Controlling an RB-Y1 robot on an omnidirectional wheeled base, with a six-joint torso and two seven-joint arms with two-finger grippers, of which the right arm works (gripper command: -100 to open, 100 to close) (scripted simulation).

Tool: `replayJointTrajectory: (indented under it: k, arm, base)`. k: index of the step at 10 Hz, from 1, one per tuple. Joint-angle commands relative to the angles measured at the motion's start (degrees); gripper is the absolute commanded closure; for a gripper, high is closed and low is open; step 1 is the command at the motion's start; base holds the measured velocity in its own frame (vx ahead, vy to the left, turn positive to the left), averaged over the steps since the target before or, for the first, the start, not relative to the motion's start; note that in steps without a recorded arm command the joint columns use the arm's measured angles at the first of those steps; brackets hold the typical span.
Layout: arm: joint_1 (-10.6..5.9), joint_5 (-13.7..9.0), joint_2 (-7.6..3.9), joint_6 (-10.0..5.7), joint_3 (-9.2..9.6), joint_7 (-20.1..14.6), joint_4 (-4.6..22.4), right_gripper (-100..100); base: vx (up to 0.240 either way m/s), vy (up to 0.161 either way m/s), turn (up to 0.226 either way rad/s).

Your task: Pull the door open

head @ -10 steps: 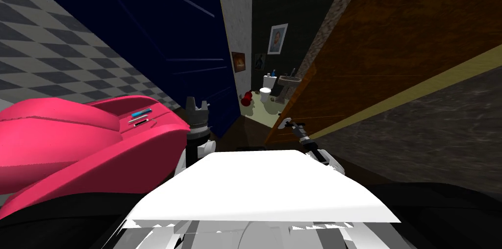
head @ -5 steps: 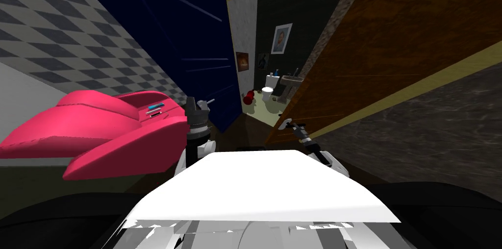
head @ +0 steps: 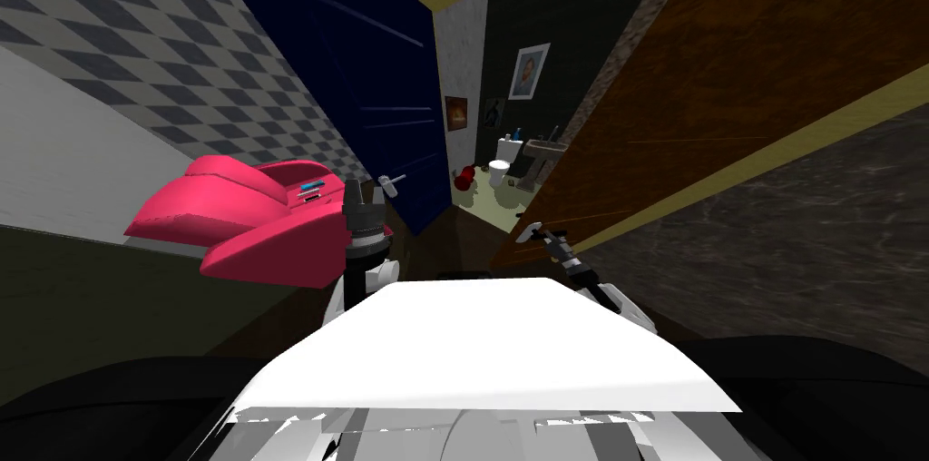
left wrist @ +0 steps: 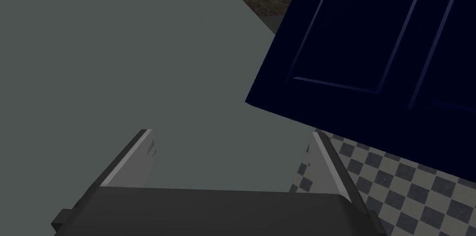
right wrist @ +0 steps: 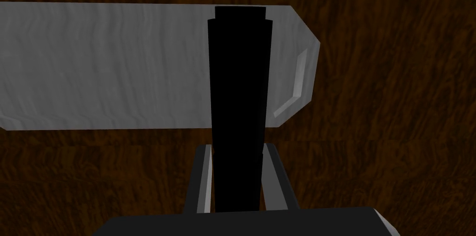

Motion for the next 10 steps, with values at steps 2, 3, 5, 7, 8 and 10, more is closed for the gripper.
replayJointTrajectory:
  k: [2,3,5,7,8,10]
  arm:
    - [0.35,0.10,-0.39,-0.82,-0.07,-0.31,0.31,100]
    - [0.46,0.25,-0.68,-1.81,0.00,-0.56,1.03,100]
    - [0.42,0.32,-0.95,-2.57,-0.02,-0.74,1.56,100]
    - [0.38,0.41,-1.26,-3.45,-0.05,-0.95,2.17,100]
    - [0.35,0.47,-1.47,-4.07,-0.07,-1.10,2.60,100]
    - [0.29,0.58,-1.89,-5.28,-0.10,-1.39,3.44,100]
  base:
    - [-0.146,-0.039,0.064]
    - [-0.133,-0.052,0.136]
    - [-0.177,-0.095,0.146]
    - [-0.158,-0.065,0.132]
    - [-0.192,-0.087,0.130]
    - [-0.214,-0.104,0.166]
